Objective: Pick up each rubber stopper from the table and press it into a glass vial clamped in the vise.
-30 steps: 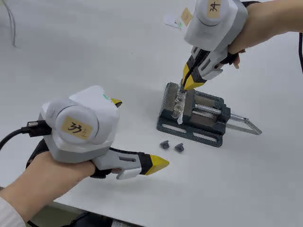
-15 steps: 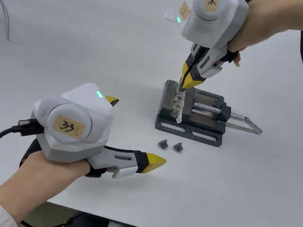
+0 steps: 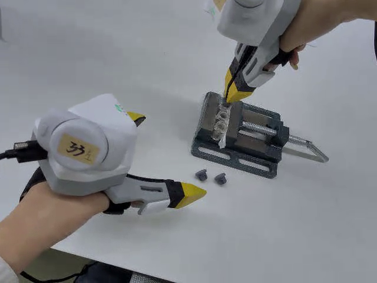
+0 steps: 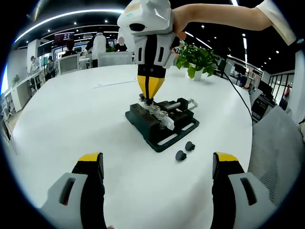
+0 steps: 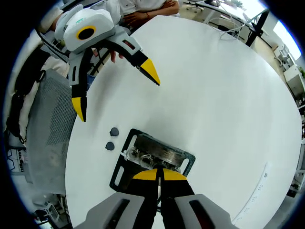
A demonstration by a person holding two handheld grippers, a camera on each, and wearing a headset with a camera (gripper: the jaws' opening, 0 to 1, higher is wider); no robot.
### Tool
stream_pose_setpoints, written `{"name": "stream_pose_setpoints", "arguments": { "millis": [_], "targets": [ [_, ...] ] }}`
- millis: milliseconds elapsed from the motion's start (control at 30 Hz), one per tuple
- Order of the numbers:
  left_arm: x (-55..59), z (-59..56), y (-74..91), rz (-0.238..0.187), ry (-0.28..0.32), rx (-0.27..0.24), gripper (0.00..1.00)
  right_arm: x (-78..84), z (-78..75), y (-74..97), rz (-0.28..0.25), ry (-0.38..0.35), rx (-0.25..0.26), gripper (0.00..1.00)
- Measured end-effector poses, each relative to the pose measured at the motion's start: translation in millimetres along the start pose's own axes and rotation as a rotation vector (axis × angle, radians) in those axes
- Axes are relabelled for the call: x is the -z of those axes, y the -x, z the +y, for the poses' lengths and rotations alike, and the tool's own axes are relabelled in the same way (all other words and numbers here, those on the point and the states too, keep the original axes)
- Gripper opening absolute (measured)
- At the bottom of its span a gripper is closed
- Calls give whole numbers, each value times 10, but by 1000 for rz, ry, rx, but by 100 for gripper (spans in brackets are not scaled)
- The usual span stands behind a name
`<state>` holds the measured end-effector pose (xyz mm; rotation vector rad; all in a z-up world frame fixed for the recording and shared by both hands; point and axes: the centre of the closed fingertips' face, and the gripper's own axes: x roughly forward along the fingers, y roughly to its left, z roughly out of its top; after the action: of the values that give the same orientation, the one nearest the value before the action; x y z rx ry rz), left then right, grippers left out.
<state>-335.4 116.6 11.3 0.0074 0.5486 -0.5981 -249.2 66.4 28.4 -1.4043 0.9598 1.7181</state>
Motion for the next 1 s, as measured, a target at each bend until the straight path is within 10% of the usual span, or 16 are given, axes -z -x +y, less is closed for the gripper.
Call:
{"name": "stream_pose_setpoints", "arguments": {
  "millis": [700, 1000],
  "targets": [
    [-154, 10, 11, -28, -15, -11, 94, -17, -7, -33, 51, -28, 28, 0],
    [-285, -52, 67, -36, -37, -9, 93, -20, -11, -22, -10, -68, 54, 0]
  ]
}}
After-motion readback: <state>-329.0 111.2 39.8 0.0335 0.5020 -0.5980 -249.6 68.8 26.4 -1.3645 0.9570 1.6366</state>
